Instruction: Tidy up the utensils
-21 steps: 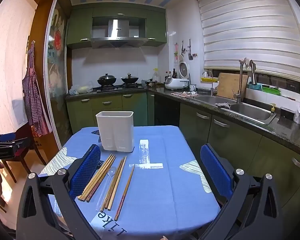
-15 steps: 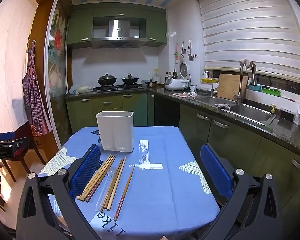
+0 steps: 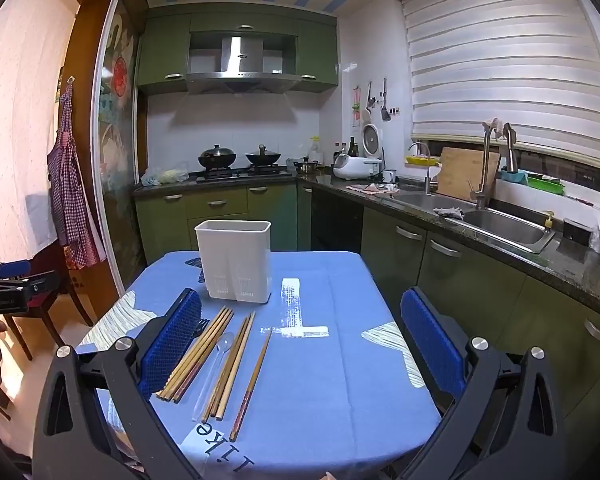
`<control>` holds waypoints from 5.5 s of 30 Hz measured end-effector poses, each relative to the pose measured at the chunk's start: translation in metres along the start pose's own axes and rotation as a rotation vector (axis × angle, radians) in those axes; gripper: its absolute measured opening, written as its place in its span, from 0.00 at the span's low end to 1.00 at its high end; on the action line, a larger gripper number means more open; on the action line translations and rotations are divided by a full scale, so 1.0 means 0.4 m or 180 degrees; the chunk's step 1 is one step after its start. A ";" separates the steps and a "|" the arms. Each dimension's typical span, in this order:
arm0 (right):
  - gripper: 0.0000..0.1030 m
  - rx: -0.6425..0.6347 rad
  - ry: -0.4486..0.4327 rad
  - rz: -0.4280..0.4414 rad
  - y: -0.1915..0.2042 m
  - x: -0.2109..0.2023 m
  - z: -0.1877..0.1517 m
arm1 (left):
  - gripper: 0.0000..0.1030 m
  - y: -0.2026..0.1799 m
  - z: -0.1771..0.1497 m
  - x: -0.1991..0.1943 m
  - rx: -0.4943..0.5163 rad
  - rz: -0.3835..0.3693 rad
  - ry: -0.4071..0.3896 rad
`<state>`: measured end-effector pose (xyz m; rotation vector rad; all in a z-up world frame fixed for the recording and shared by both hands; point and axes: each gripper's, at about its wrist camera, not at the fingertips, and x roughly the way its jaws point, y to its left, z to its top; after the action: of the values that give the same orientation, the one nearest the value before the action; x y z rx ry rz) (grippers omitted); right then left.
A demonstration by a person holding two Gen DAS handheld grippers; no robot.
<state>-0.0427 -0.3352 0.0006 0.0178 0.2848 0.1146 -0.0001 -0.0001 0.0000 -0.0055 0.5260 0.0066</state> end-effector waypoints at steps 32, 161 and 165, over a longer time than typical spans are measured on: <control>0.96 0.0008 0.0026 0.0011 0.010 0.022 -0.021 | 0.94 0.007 -0.028 0.014 -0.0007 -0.0009 0.0018; 0.74 -0.0121 0.2853 0.0776 -0.011 0.744 -0.116 | 0.10 -0.280 -0.053 0.697 0.0754 -0.0251 0.2443; 0.77 -0.0203 0.3033 0.0957 0.040 0.746 -0.109 | 0.09 -0.237 -0.045 0.696 0.0722 -0.0135 0.2401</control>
<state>0.2275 -0.2848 -0.1241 -0.0602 1.2312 0.4317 0.2326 -0.0936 -0.1549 0.2095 1.2784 -0.1003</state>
